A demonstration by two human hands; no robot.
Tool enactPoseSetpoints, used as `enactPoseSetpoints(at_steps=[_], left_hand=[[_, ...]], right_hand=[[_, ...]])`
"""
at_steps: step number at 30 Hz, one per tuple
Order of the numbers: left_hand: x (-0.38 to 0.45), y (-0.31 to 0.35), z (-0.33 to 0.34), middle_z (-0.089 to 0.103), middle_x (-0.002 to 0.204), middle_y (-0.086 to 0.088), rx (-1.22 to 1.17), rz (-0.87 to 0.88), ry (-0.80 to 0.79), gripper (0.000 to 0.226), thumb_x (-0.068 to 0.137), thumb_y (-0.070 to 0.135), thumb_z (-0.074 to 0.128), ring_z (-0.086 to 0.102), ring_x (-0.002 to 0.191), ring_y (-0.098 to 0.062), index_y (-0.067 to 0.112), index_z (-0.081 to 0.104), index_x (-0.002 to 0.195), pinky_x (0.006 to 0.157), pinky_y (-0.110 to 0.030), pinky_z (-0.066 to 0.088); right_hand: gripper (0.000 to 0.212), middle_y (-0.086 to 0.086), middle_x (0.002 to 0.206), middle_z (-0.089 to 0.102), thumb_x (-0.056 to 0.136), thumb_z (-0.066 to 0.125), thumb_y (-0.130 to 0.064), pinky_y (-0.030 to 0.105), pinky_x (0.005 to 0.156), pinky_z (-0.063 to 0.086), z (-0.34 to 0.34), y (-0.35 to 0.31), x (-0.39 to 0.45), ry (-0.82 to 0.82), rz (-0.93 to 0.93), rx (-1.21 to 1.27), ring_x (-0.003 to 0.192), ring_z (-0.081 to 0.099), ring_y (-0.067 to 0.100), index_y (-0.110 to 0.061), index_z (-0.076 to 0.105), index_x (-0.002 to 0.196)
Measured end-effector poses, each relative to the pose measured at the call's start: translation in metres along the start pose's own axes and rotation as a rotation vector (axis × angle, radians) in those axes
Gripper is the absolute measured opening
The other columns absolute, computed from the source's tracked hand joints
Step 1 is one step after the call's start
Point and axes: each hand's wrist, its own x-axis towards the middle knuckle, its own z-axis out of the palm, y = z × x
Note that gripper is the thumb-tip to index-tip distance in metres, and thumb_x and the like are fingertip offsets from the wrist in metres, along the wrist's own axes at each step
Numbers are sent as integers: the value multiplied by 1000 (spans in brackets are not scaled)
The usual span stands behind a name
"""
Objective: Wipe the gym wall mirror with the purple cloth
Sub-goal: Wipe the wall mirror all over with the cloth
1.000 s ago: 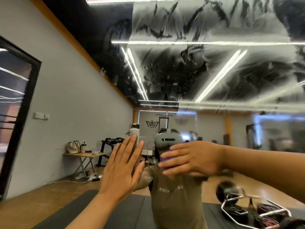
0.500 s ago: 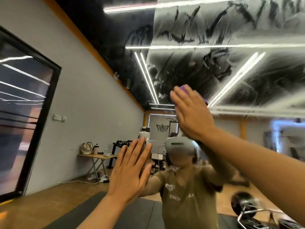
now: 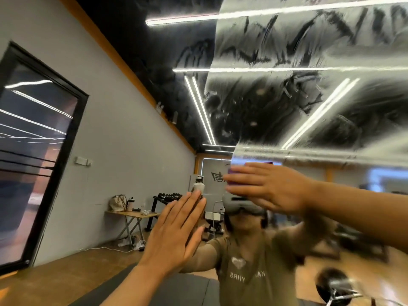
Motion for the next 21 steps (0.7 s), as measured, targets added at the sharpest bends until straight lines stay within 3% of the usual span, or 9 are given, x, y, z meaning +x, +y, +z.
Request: enactPoseSetpoints(at_steps=[4,7,11,16,21], left_hand=[[9,-12,-8,19,167,2,-116,-37,22,61,101,37,39,8,154,-6,20,27,158,123,-21,4],[17,-25,-10,7,169,8,-122,-102,-1,62,103,41,36,3,155,-8,25,18,161,122,-21,-4],[21,-41,-9,-2,169,11,-106,-179,-26,65,104,48,32,-5,154,-8,27,12,162,121,-21,-11],[20,-45,-9,-5,169,11,-118,-133,-29,65,105,50,28,-5,155,-9,30,3,162,122,-23,-10],[17,-48,-7,3,170,5,-105,-101,-19,62,108,49,20,2,155,-13,23,11,162,124,-27,-3]], right_hand=[[57,1,164,29,104,23,-42,35,124,6,-30,56,37,66,392,15,154,15,17,-23,34,156],[63,1,166,22,101,19,-44,32,123,-1,-41,80,58,101,565,10,155,10,18,-22,29,158],[64,4,167,23,100,19,-44,38,125,2,-30,62,74,216,723,10,156,10,23,-18,28,159],[55,1,162,32,104,27,-42,36,125,2,2,-18,46,72,269,55,154,9,18,-22,35,154],[49,-11,163,28,107,35,-38,34,126,-3,22,-81,10,-119,-240,-45,156,7,14,-32,33,156]])
